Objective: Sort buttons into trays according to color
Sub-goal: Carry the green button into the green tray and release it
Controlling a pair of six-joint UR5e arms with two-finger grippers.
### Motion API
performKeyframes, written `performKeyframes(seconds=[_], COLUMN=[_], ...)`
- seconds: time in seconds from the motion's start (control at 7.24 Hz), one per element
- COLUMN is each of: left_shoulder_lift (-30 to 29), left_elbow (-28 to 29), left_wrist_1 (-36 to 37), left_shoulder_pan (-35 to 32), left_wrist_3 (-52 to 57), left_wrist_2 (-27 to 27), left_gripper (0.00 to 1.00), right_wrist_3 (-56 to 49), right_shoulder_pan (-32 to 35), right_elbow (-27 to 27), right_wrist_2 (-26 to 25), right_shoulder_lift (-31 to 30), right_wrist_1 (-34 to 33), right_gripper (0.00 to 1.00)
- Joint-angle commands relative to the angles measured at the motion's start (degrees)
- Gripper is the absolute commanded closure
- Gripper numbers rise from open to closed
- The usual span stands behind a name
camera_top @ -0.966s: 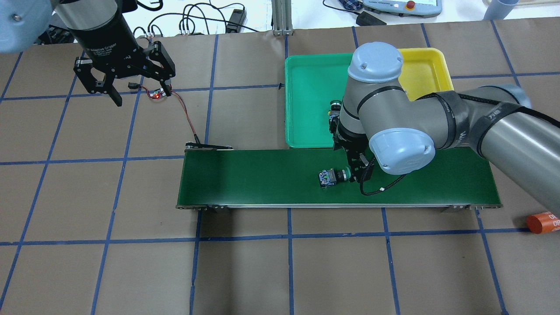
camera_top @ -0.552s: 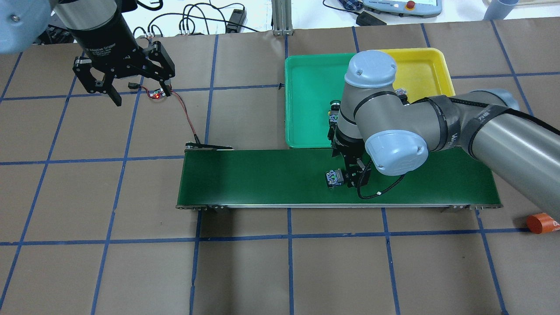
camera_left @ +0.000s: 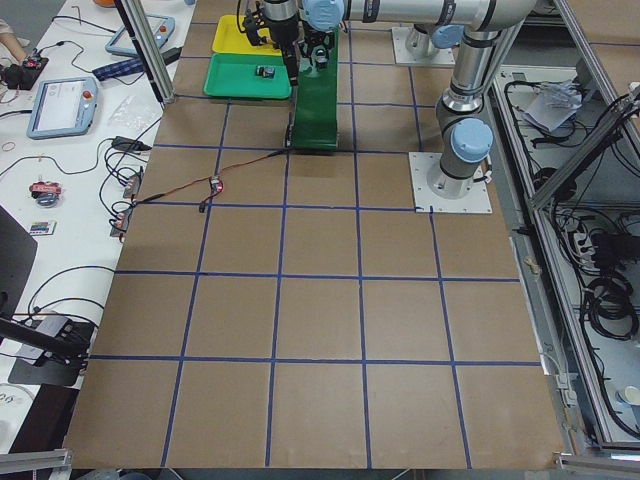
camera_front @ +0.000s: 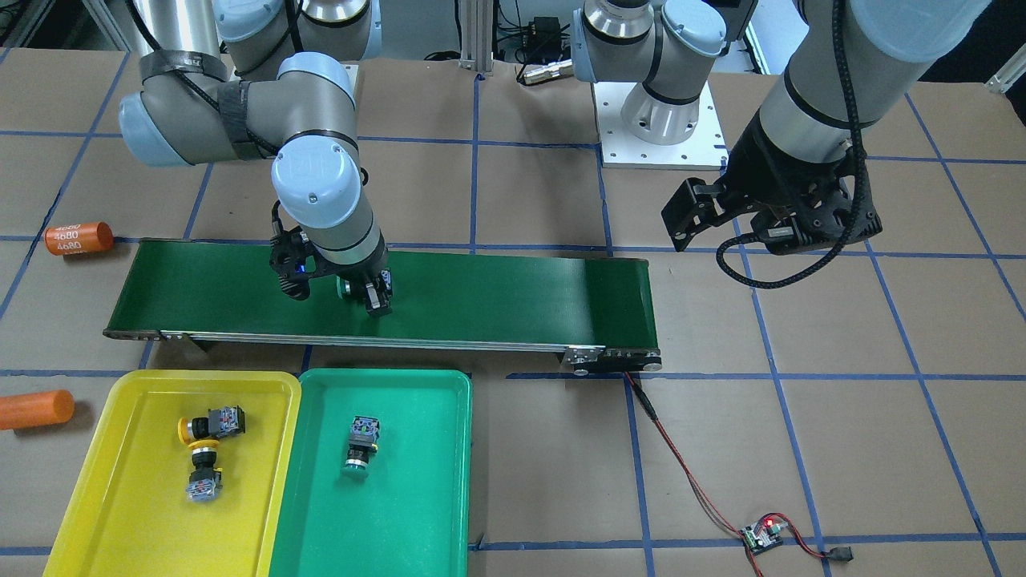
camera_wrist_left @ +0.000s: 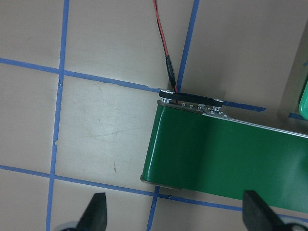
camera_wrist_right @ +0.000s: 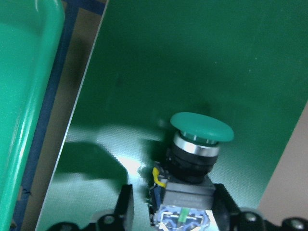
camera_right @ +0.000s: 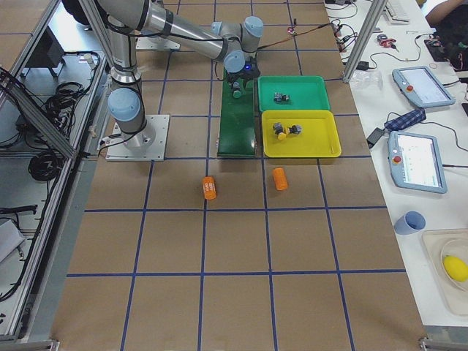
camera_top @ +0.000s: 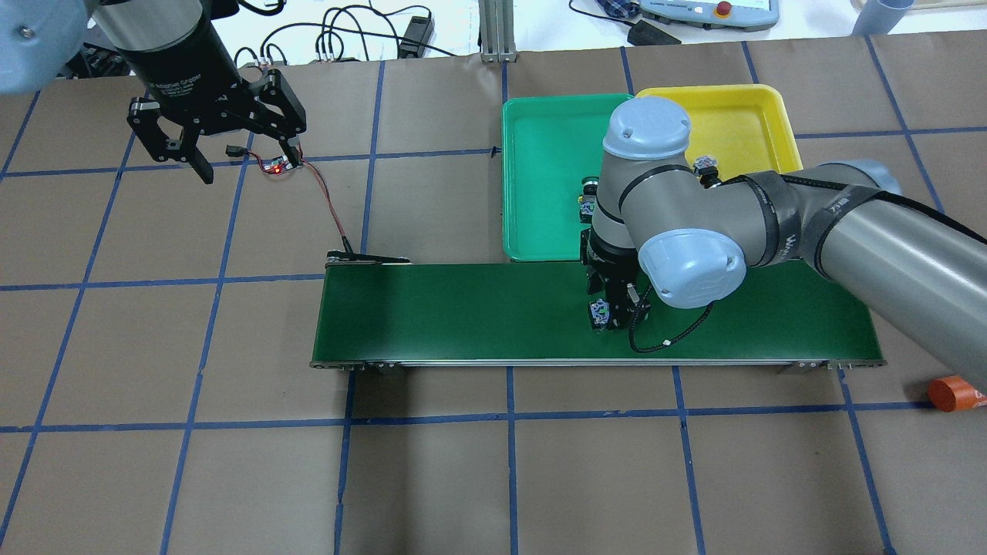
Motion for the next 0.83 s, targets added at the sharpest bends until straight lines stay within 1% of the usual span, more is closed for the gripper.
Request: performKeyframes(seconds=[0.0,0.14,0.28,0.41,0.55,0.69], left_shoulder_lift=[-0.24,-0.25,-0.25,-0.33,-0.51,-0.51], left_elbow=[-0.11,0.07,0.07,-0.02,-0.28,-0.89], left_wrist_1=[0.14,0.14,0.14,0.14,1.71,2.60], left_shoulder_pan=[0.02,0.02,0.02,0.02,0.02,0.02], left_wrist_3=[0.00,0.00,0.00,0.00,0.00,0.00], left_wrist_2=[-0.14,-0.06,0.21,0.21,0.12,0.21], left_gripper=[0.00,0.00,0.00,0.00,0.00,0.00], right_wrist_3=[-1.45,-2.42,-2.77,-5.21,-10.20,-15.38], right_shoulder_pan=[-0.53,-0.53,-0.44,-0.36,-0.53,-0.44], right_elbow=[-0.71,-2.28,-6.04,-9.81,-12.72,-14.58], right_wrist_2=[-0.53,-1.40,-4.28,-4.49,-4.75,-6.23], right_shoulder_lift=[-0.27,-0.71,-1.24,-0.55,1.20,4.09], right_wrist_1=[-0.23,-0.15,0.72,0.65,0.21,-1.01], right_gripper=[1.00,1.00,1.00,1.00,1.00,1.00])
